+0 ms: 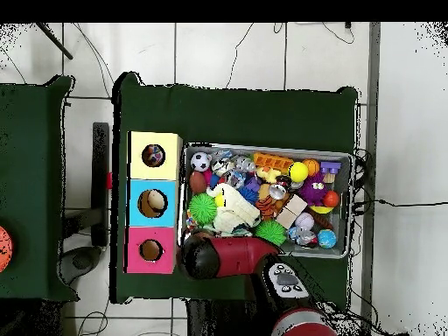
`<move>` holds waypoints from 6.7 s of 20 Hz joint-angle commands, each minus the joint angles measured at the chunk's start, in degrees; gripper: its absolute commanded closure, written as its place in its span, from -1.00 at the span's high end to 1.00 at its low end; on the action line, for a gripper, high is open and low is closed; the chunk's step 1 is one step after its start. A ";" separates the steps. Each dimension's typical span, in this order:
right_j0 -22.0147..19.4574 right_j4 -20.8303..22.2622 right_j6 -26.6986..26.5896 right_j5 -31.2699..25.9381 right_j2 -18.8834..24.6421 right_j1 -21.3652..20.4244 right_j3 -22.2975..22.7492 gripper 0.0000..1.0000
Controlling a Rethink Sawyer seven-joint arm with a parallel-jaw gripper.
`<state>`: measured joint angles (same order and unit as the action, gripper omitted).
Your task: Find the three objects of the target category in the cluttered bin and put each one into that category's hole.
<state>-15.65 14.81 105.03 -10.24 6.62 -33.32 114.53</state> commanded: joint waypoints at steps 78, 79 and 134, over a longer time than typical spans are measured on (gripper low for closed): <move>0.33 -7.16 -3.01 -42.80 5.06 -21.25 -19.49 -1.00; -0.02 -7.42 -3.44 -44.15 5.29 -21.82 -19.78 -1.00; -15.86 -1.62 -5.46 -28.75 18.98 -16.20 -13.81 1.00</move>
<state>-30.40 10.56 105.03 -41.06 21.45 -50.86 99.31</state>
